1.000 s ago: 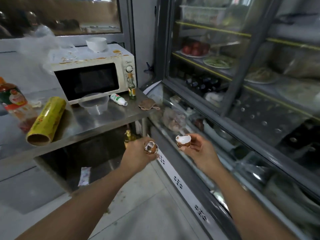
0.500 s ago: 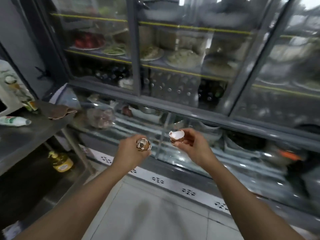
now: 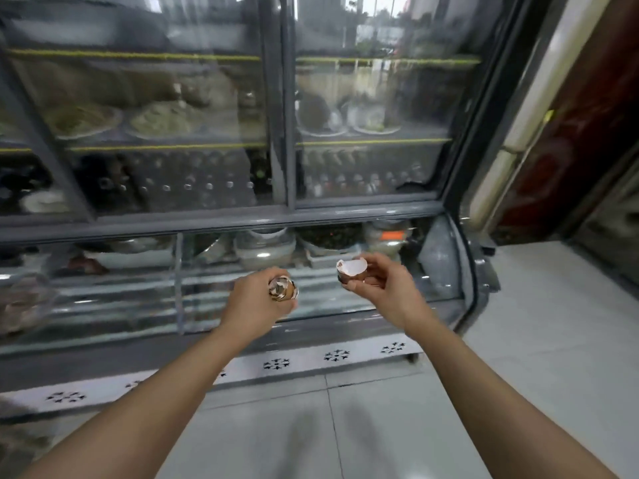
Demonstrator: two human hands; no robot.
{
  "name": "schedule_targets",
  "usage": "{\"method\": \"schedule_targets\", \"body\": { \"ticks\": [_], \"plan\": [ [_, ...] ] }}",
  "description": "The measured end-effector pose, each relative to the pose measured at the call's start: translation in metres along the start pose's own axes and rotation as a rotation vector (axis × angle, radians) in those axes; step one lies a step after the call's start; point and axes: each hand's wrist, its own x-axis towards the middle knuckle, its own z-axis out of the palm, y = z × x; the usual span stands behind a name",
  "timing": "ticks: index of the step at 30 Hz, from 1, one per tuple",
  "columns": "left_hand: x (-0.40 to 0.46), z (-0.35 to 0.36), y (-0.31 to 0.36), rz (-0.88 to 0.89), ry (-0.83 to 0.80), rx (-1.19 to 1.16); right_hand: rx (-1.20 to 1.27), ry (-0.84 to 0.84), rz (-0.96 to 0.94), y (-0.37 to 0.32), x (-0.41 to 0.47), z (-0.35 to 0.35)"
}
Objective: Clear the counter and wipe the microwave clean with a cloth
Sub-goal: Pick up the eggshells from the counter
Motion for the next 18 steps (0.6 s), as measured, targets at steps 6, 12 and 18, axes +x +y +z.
{"method": "schedule_targets", "body": {
  "ticks": [6, 12, 18],
  "plan": [
    [0.025, 0.091, 0.095, 0.094, -0.07, -0.016, -0.01, 0.115, 0.025, 0.033, -0.02, -0.12],
    [0.038, 0.195, 0.193, 0.179, -0.153, -0.049, -0.002, 0.175, 0.039, 0.073, -0.04, -0.245],
    [0.052, 0.273, 0.273, 0.244, -0.234, -0.048, -0.029, 0.286, 0.074, 0.111, -0.054, -0.344]
  ]
}}
